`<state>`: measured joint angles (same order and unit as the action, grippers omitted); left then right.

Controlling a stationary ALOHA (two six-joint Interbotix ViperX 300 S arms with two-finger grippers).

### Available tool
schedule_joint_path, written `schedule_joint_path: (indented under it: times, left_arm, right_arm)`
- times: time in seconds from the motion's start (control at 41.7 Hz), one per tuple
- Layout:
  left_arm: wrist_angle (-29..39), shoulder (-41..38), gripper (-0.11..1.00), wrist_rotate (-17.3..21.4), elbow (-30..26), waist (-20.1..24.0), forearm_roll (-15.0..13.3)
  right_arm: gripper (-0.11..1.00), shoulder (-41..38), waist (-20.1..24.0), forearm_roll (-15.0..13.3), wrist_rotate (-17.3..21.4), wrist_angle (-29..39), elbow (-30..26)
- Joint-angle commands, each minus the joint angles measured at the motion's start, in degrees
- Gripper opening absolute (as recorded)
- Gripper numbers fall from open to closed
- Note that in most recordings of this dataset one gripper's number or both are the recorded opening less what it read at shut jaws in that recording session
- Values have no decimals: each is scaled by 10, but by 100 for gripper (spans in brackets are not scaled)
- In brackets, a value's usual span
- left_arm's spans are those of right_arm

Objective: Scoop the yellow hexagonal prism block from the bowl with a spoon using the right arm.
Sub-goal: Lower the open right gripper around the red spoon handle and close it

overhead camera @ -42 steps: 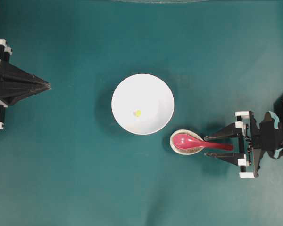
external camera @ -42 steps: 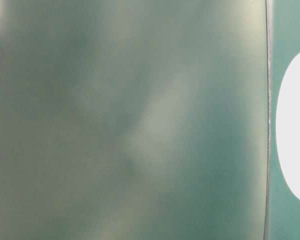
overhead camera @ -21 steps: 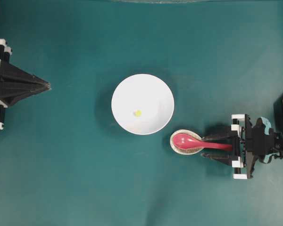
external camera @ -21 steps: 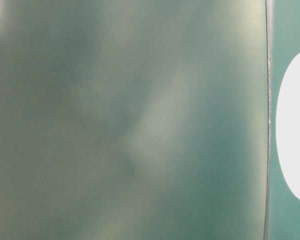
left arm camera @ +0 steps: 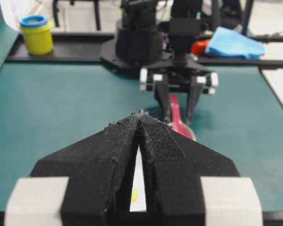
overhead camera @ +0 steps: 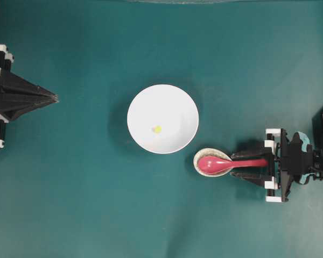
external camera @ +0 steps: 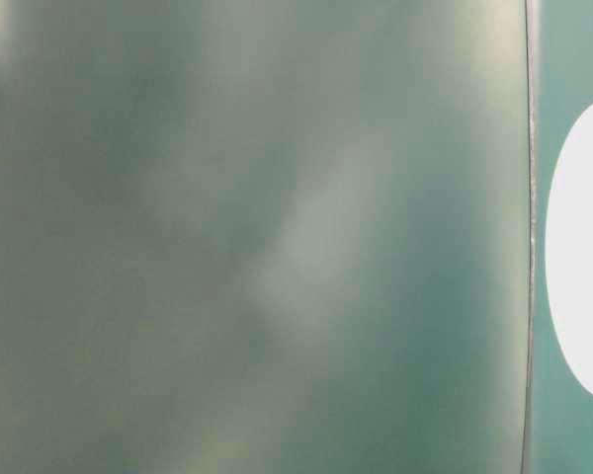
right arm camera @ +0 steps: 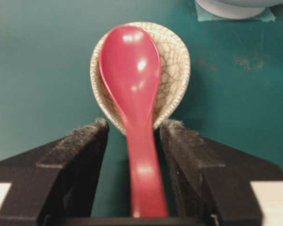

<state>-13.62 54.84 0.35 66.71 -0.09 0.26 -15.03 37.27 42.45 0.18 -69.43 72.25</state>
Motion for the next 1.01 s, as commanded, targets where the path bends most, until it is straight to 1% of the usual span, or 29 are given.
schedule_joint_path:
  times: [0.0, 0.431, 0.671, 0.982]
  left_arm:
    - [-3, -4, 3, 0, -17, 1, 1]
    - [-3, -4, 3, -1, -16, 1, 0]
    - [-3, -4, 3, -1, -15, 1, 1]
    - [6, -4, 3, -1, -16, 1, 0]
  right_arm:
    - [54, 11, 3, 3, 0, -2, -1]
    - [54, 45, 9, 5, 0, -2, 22]
    - [54, 45, 26, 5, 0, -2, 25]
    - [54, 45, 30, 5, 0, -1, 28]
